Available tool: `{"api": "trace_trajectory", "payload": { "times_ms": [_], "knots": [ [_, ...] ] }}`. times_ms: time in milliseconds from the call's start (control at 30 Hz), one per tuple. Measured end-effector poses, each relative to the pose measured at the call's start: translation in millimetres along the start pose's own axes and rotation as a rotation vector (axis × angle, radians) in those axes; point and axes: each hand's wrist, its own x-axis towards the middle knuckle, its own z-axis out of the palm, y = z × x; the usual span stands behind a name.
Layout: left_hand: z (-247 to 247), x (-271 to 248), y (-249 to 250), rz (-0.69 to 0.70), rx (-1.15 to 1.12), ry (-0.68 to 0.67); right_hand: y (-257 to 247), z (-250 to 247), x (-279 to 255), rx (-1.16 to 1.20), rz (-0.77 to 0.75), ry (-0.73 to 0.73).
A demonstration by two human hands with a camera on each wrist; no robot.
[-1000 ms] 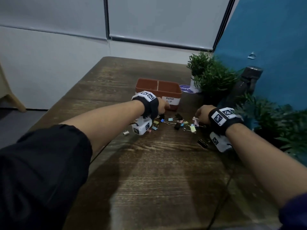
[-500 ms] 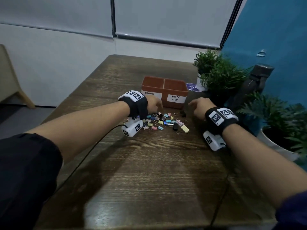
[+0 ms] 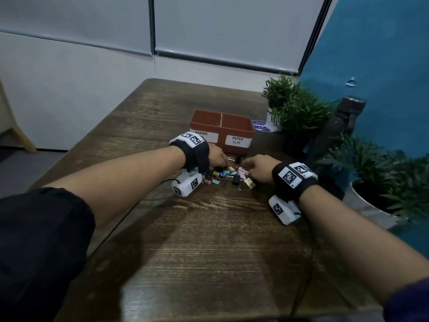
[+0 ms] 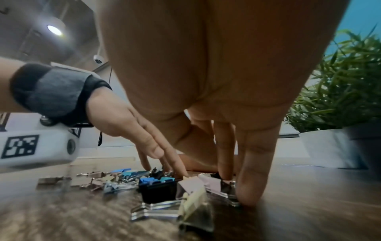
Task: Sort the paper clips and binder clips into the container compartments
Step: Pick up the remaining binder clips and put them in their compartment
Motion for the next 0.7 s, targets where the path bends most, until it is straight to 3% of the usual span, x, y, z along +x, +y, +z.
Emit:
{"api": "trace_trajectory", "payload": {
  "times_ms": [133, 300, 400, 533, 700],
  "knots": [
    [-10.3, -34.0, -32.9, 0.001, -0.064, 0.069, -5.0, -4.4, 2.3, 0.037, -0.097, 0.023],
    [-7.5, -59.4, -67.7, -0.071, -0.002, -0.011, -35.2, -5.5, 10.7, -0.070, -0.233, -0.038],
    [5.1, -61.8, -67.2, 0.015, 0.028, -0.009, -54.3, -3.8, 21.2, -0.106, -0.271, -0.069],
    [18.5, -54.9, -64.2, -0.006, 0.211, 0.006, -66.4, -1.0, 25.8, -0.198, -0.294, -0.128],
    [25.9, -50.0, -74.5, 0.009, 0.238, 0.067, -58.7, 4.9, 32.7, -0.158, -0.339, -0.061]
  ]
}}
